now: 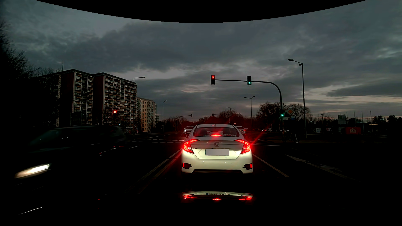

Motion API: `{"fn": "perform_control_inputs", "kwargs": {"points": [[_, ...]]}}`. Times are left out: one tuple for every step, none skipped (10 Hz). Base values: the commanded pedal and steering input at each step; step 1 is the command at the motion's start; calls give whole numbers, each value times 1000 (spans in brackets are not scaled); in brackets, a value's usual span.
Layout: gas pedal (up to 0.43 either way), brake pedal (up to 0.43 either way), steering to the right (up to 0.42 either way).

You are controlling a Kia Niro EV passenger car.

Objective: Follow the waypoints while adhering to traffic rules and regulations

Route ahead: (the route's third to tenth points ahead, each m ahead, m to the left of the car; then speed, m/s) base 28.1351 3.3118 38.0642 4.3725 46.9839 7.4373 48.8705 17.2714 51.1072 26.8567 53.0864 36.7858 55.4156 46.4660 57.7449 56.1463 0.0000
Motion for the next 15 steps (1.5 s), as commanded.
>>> {"fn": "perform_control_inputs", "kwargs": {"points": [[0, 335, -5], [0, 335, -5], [0, 329, -5], [0, 329, -5], [0, 329, -5], [0, 329, -5], [0, 329, -5], [0, 329, -5], [0, 329, -5], [0, 335, -5], [0, 372, -5], [0, 396, -5], [0, 402, -5], [0, 402, -5], [0, 402, -5]]}}
